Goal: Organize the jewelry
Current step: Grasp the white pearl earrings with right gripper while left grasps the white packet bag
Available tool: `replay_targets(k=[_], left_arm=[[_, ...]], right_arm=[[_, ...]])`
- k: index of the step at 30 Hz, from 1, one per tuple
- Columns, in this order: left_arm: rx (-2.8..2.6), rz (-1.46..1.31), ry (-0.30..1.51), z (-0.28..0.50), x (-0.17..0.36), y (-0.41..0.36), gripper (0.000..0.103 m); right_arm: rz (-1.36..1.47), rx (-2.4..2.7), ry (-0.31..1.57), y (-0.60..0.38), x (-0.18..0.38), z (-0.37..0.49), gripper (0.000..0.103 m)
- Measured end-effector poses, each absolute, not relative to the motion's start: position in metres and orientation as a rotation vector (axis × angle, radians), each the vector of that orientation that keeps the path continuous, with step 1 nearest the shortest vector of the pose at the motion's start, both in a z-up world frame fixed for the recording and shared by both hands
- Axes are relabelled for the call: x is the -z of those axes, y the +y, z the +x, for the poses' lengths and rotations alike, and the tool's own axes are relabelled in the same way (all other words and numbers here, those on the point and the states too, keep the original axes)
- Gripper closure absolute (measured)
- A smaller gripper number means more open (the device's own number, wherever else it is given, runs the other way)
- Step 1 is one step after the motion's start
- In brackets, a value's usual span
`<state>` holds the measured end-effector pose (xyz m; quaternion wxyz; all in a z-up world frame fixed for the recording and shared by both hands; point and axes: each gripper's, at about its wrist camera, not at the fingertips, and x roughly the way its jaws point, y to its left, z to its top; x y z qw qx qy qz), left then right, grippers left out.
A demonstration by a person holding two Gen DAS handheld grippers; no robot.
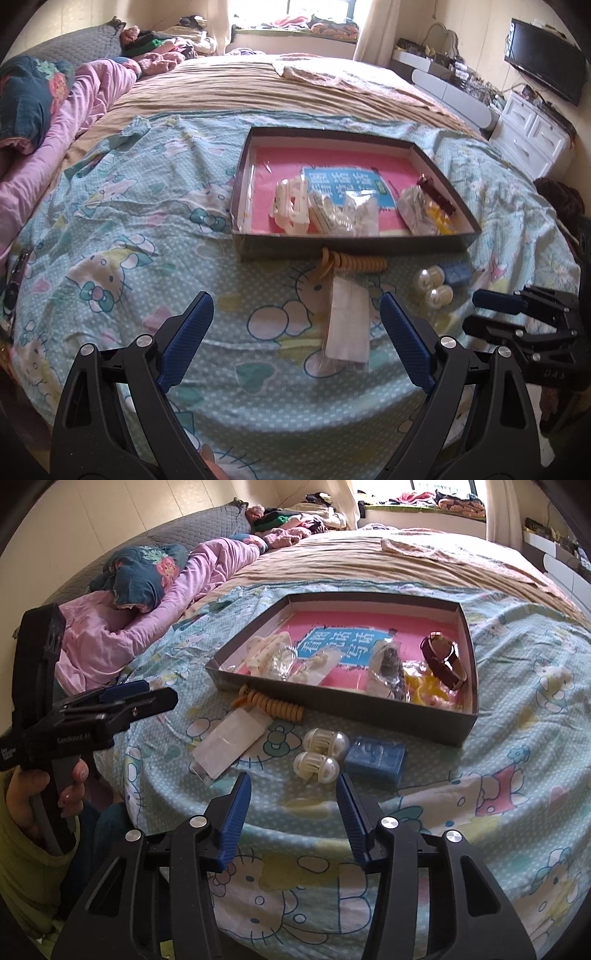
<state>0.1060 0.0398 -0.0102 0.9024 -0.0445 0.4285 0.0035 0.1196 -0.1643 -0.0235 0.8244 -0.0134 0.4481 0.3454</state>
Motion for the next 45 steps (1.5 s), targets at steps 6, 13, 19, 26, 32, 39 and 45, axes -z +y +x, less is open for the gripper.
replay_targets(k=[6,13,19,26,32,39,45], left_arm=[[0.011,-0.063,0.945,0.105,0.031,0.030,0.030],[0.023,-0.048,0.968,0.106,0.040,0.025,0.034],[0.029,-0.052,0.974,0.107,0.043,0.024,0.034],[0.040,-0.060,0.980,0.111,0.047,0.023,0.034],[0.061,-0.058,0.984,0.114,0.052,0.019,0.044],[0.081,-0.066,0.995,0.120,0.060,0.015,0.054],[0.101,-0.067,0.990,0.122,0.063,0.011,0.070]], right_arm=[[-0.027,-0.719,0.973,-0.160,0.035,0.125,0.060],[-0.052,-0.695,0.974,-0.150,0.045,0.132,0.060],[-0.075,-0.664,0.949,-0.141,0.046,0.137,0.060],[-0.127,-0.625,0.906,-0.127,0.045,0.147,0.060],[-0.150,-0.603,0.918,-0.115,0.051,0.161,0.062],[-0.156,-0.569,0.912,-0.113,0.055,0.176,0.069],[-0.130,-0.603,0.892,-0.118,0.051,0.177,0.070]])
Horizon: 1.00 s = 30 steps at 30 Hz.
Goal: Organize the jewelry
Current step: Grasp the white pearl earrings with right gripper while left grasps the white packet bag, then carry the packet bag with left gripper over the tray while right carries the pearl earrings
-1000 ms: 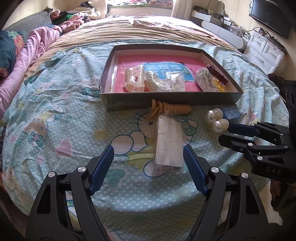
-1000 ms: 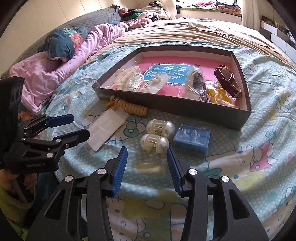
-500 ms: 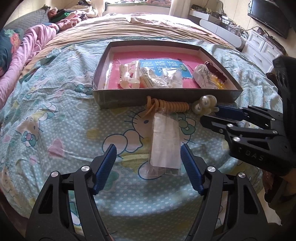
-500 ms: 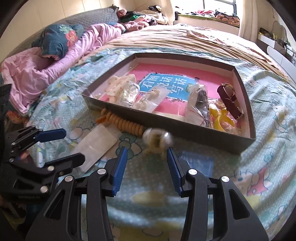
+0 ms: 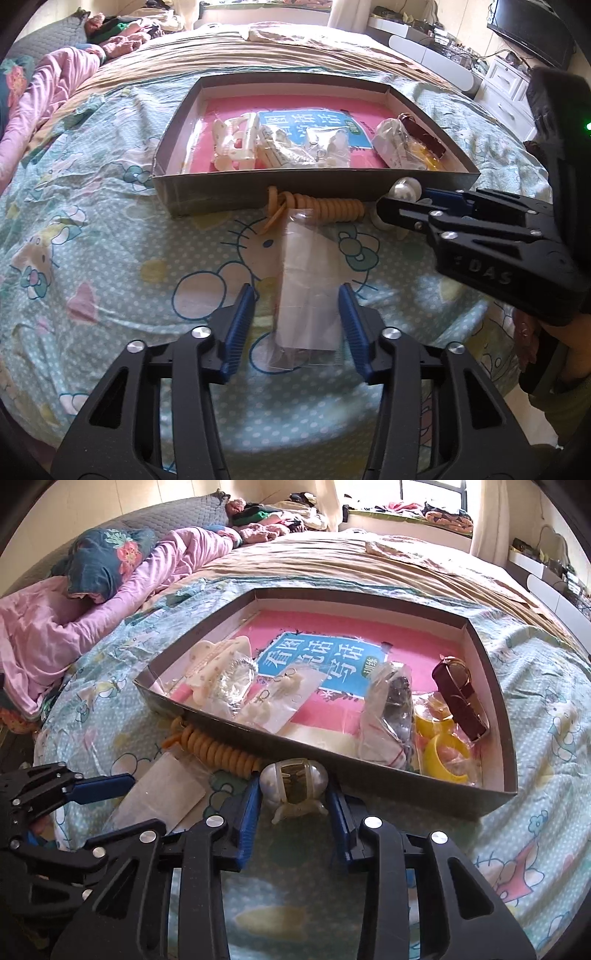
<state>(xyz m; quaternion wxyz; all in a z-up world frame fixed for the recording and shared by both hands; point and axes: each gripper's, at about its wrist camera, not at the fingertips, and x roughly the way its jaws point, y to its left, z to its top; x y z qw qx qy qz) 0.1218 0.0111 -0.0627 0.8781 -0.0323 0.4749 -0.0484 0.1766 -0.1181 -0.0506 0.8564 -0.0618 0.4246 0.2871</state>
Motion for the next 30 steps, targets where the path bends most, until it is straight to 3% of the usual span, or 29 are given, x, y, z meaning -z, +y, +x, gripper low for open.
replay_targets(k=[1,10,30], left_arm=[[0.104,-0.066,0.991,0.122,0.063,0.010,0.076],[0.113,-0.073,0.931,0.114,0.043,0.011,0.082],[-0.007,-0.170,0.772,0.108,-0.010,0.065,0.085]], right_arm=[[-0.124,-0.608,0.890,-0.119,0.049,0.176,0.070],[-0.062,-0.669,0.851,-0.135,0.024,0.162,0.070],[0.007,-0.630,0.752,-0.174,-0.014,0.159,0.070]])
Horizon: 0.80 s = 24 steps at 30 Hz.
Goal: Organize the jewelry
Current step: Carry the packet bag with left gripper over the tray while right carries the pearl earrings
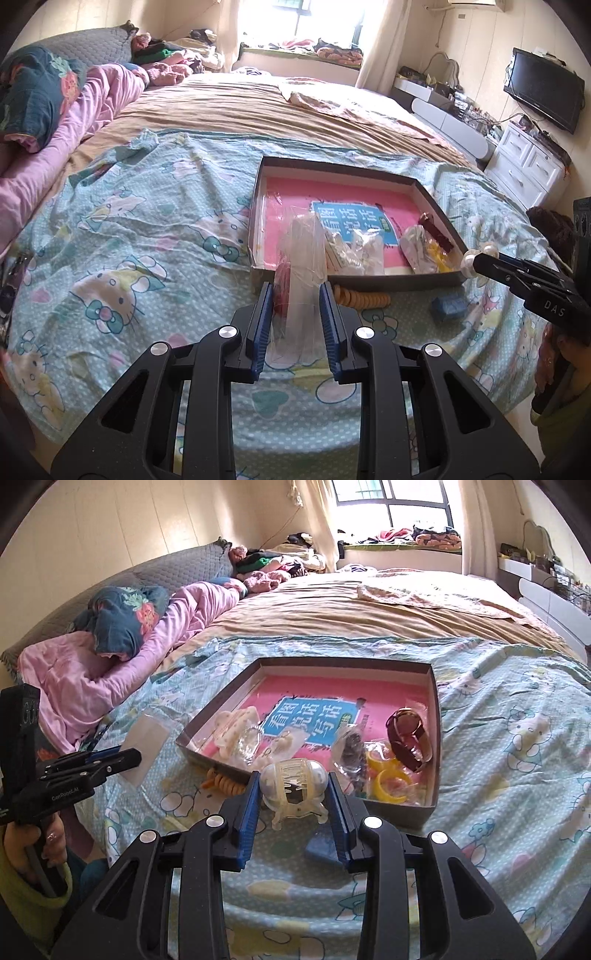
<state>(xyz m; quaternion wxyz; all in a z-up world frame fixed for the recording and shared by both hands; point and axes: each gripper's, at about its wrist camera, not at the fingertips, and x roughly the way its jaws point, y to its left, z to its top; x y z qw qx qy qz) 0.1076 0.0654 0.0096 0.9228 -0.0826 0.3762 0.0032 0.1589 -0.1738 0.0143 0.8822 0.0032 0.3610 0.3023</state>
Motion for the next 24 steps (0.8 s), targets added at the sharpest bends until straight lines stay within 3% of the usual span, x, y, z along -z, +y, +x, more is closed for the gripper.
replay_targets(k=[24], left_arm=[[0.028,-0.142,0.785,0.175,-0.016,0.039,0.085]], right_arm=[[0.074,-0.543,0.670,-0.203,-0.032,0.206,0.070]])
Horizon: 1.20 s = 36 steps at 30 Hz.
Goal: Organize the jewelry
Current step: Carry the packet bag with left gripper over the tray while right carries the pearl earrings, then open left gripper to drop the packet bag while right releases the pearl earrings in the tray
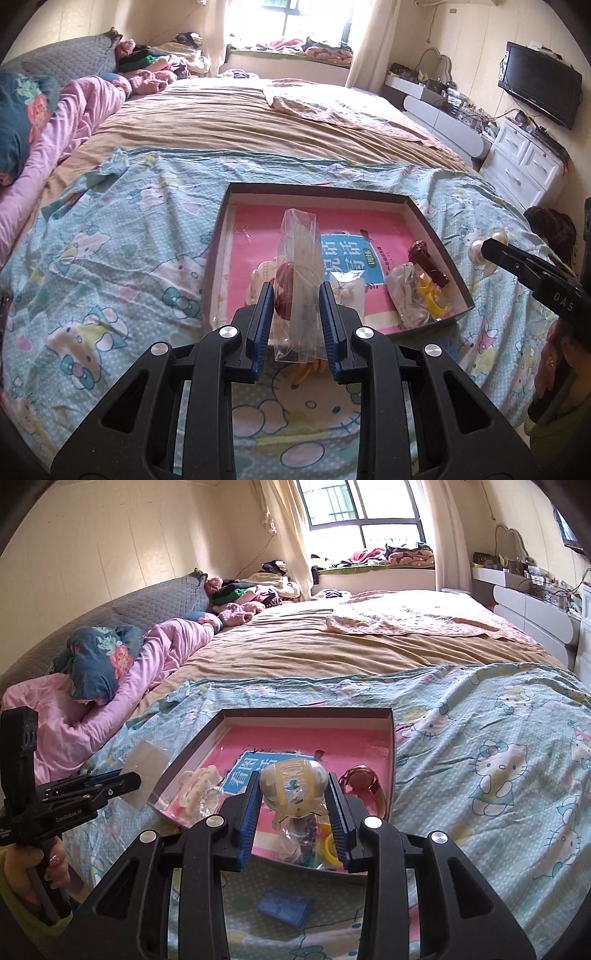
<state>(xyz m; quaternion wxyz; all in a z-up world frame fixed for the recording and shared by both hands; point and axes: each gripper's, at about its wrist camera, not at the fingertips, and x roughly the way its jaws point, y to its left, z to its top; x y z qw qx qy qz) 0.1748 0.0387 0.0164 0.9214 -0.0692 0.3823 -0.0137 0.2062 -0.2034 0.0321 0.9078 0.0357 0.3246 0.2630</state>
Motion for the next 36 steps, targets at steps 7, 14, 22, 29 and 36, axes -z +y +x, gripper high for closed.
replay_targets(k=[7,14,22,29,36], left_arm=[[0.043,-0.153,0.832,0.202,0.002,0.032,0.085],[0.070,-0.154,0.875,0.214,0.025,0.026,0.085],[0.072,-0.153,0.885,0.215,0.030,0.027,0.072],[0.061,-0.150,0.862,0.207,0.020,0.030,0.053],[0.043,-0.149,0.832,0.192,0.007,0.035,0.033]], right_arm=[[0.072,-0.525,0.707,-0.202,-0.019,0.223,0.070],[0.061,-0.504,0.787,-0.199,0.009,0.237,0.070],[0.079,-0.491,0.818,-0.201,0.017,0.239,0.068],[0.061,-0.497,0.781,-0.202,0.005,0.224,0.049],[0.049,-0.503,0.743,-0.210,-0.006,0.200,0.030]])
